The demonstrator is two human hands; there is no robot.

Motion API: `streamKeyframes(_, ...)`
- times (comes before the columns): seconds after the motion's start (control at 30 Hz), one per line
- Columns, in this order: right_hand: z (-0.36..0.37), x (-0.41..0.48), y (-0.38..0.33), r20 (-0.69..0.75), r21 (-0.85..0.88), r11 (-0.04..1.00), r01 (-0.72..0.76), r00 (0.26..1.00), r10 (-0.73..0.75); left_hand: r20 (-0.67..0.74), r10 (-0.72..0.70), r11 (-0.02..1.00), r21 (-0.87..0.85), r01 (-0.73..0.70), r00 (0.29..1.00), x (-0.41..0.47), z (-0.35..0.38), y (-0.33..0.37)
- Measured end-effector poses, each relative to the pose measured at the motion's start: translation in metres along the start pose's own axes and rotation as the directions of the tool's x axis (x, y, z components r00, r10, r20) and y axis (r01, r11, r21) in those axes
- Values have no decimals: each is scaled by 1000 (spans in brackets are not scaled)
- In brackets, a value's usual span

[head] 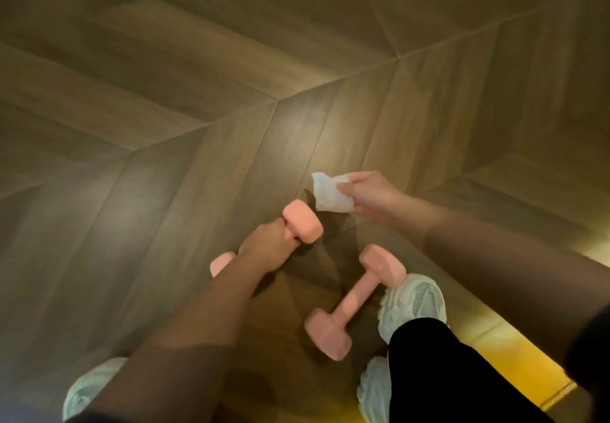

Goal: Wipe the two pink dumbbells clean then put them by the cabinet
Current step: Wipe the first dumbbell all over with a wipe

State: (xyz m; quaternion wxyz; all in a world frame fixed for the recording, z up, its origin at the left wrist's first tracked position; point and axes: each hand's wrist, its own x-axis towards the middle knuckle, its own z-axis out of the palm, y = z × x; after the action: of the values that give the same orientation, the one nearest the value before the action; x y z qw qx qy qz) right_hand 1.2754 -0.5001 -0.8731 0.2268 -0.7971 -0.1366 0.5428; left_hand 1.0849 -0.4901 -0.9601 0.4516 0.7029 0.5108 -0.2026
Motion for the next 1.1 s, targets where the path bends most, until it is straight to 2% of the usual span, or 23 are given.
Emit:
streamKeyframes(0.13,-1,-6,-6,-18,-75,996,43,999,-44,35,9,1000,13,-10,999,-11,-10,-1)
streamKeyframes(0.23,-5,-29,-26,11,-200,965,169,985,-170,37,24,1000,-17,-23,999,-43,-33,0)
streamKeyframes(0.37,-4,-102,-73,99,-196,907,373,928,-360,-28,93,972,-213,-97,995,-120,-88,10)
streamKeyframes(0.43,-2,-156,-95,132,-171,854,491,871,-474,-131,108,949,-283,-142,985,-171,-118,21)
streamKeyframes(0.53,-2,-242,-113,150,-248,716,652,756,-637,-257,135,904,-364,-225,957,-252,-156,42)
streamKeyframes(0.63,-2,-315,-112,130,-230,603,764,638,-759,-369,173,894,-330,-303,913,-327,-182,58)
streamKeyframes(0.7,0,-354,-103,86,-143,587,797,601,-795,-432,178,891,-311,-331,884,-369,-190,65)
streamKeyframes(0.77,3,-380,-88,51,28,587,809,586,-809,-487,172,891,-294,-346,856,-403,-186,68)
streamKeyframes(0.87,10,-396,-65,50,241,597,766,604,-795,-520,128,885,-324,-334,844,-429,-160,62)
streamKeyframes(0.93,14,-393,-56,84,260,608,750,609,-788,-531,108,870,-359,-338,841,-430,-135,55)
streamKeyframes(1.1,18,-373,-50,159,180,633,753,612,-774,-575,86,832,-408,-376,814,-405,-105,53)
